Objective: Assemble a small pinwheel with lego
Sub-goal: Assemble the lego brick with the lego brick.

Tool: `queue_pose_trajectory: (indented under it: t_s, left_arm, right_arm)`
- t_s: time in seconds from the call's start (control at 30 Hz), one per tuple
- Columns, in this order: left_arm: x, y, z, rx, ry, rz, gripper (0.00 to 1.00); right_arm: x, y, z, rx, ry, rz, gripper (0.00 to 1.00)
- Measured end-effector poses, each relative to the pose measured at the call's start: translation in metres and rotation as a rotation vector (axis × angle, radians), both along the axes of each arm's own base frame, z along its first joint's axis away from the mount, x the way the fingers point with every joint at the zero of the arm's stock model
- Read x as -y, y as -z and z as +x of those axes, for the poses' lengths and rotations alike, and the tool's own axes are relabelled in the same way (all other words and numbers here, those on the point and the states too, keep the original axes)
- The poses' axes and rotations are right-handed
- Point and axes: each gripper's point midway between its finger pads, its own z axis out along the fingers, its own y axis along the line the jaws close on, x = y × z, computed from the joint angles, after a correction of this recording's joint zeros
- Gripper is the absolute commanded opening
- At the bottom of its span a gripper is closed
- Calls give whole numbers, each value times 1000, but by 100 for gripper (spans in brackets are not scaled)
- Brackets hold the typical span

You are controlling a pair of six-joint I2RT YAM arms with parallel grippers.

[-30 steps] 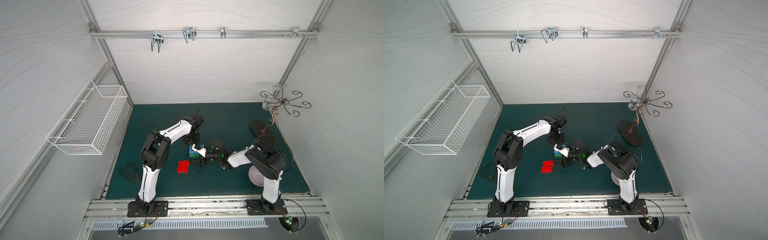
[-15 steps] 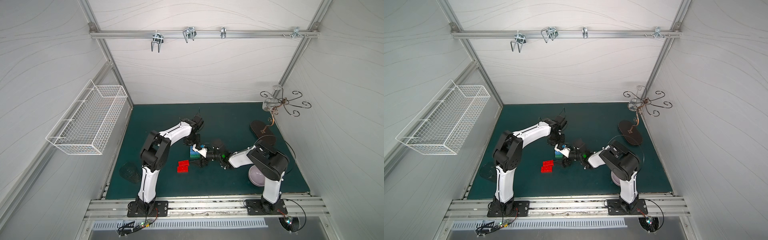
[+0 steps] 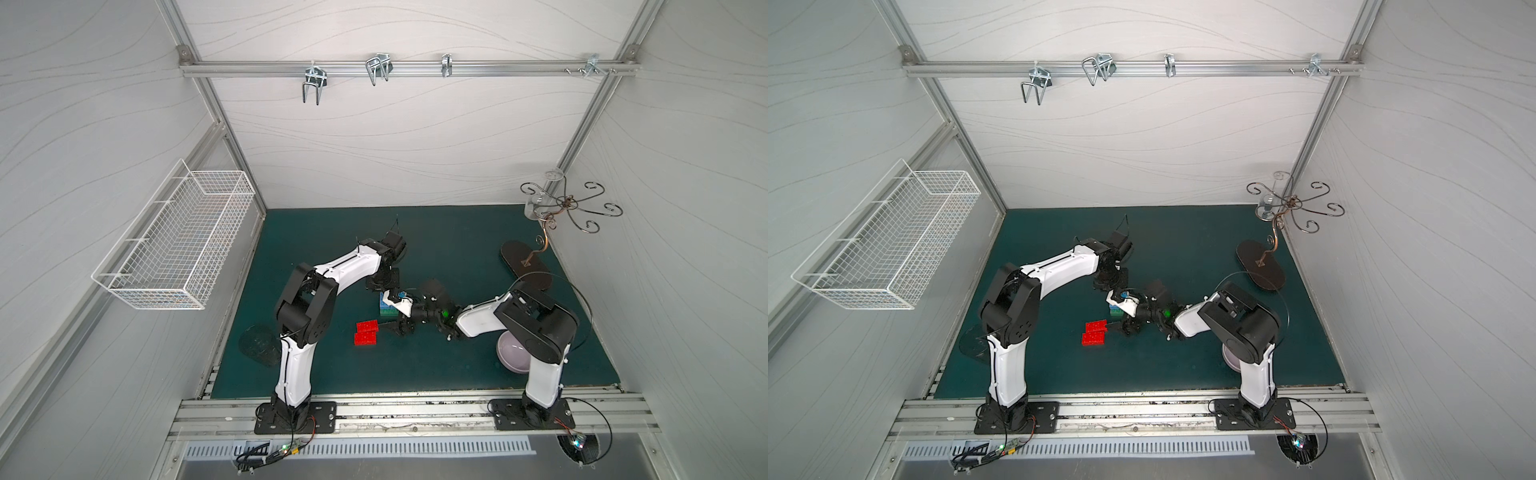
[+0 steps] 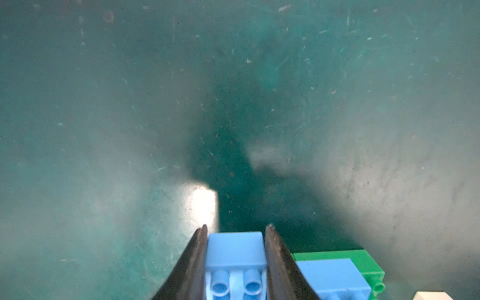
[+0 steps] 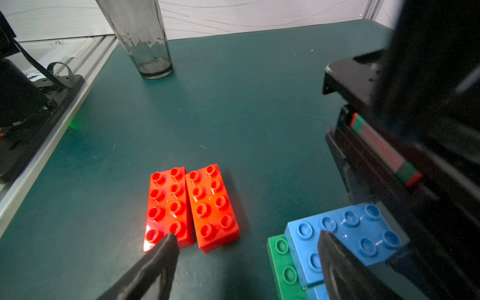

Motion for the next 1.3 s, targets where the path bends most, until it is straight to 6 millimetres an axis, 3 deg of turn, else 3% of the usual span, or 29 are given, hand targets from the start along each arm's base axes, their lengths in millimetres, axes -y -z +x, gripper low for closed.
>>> queue_pose_trajectory:
  t_s: [1.3]
  left_arm:
    - [6, -10, -4, 32, 32, -28, 10]
  right_arm:
    - [2, 8, -2, 64, 40, -10, 81]
